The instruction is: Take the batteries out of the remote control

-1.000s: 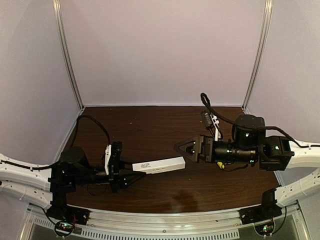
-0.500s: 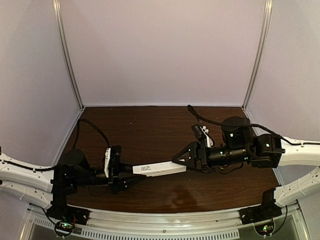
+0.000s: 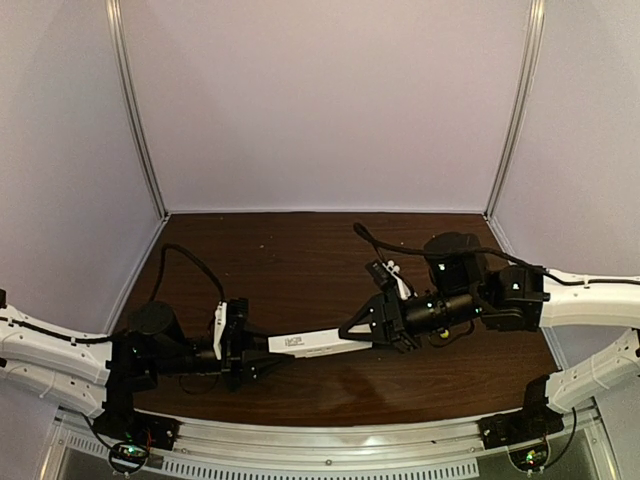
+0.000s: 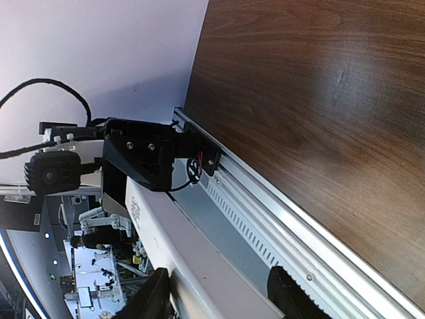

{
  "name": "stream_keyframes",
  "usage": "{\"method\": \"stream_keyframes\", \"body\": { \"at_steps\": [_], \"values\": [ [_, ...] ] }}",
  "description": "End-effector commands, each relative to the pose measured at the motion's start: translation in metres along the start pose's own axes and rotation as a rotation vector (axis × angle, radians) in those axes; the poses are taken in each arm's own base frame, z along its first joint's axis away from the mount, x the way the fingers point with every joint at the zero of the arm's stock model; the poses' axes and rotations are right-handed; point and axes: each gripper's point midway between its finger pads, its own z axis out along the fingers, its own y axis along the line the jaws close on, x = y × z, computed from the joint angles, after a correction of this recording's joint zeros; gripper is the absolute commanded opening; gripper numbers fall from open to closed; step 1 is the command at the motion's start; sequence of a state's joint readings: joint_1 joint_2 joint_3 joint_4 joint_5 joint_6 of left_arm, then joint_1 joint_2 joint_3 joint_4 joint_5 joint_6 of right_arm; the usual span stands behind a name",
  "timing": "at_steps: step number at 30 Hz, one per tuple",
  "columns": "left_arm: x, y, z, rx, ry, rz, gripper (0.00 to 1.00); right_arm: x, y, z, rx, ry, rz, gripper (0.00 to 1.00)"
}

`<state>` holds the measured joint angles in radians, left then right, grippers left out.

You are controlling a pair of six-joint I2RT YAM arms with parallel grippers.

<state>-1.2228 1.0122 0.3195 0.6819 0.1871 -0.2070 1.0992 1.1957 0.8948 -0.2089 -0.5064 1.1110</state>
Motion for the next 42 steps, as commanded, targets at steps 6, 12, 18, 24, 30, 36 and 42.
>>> {"method": "stream_keyframes", "body": {
  "at_steps": [6,12,18,24,30,36,42],
  "values": [
    [-0.016,0.001,0.003,0.002,-0.061,0.031,0.00,0.005,0.008,-0.005,-0.032,0.034,0.007,0.29],
    [-0.016,0.001,0.003,0.000,-0.056,0.029,0.00,0.007,0.001,-0.004,-0.026,0.038,0.009,0.14],
    [-0.017,0.001,0.002,-0.002,-0.058,0.028,0.00,0.005,-0.003,-0.012,-0.030,-0.001,0.004,0.19],
    [-0.018,0.001,0.001,0.000,-0.059,0.029,0.00,0.004,-0.007,-0.020,-0.032,-0.039,0.003,0.54],
    [-0.016,0.000,0.002,0.006,-0.052,0.030,0.00,0.004,-0.010,-0.024,-0.018,-0.047,-0.006,0.93],
    [-0.011,0.003,0.007,-0.004,-0.030,0.032,0.00,0.001,-0.007,-0.031,0.006,-0.059,-0.041,1.00],
    [-0.005,0.007,0.015,-0.022,0.008,0.022,0.00,-0.005,-0.003,-0.042,0.006,-0.114,-0.173,1.00]
  ]
}}
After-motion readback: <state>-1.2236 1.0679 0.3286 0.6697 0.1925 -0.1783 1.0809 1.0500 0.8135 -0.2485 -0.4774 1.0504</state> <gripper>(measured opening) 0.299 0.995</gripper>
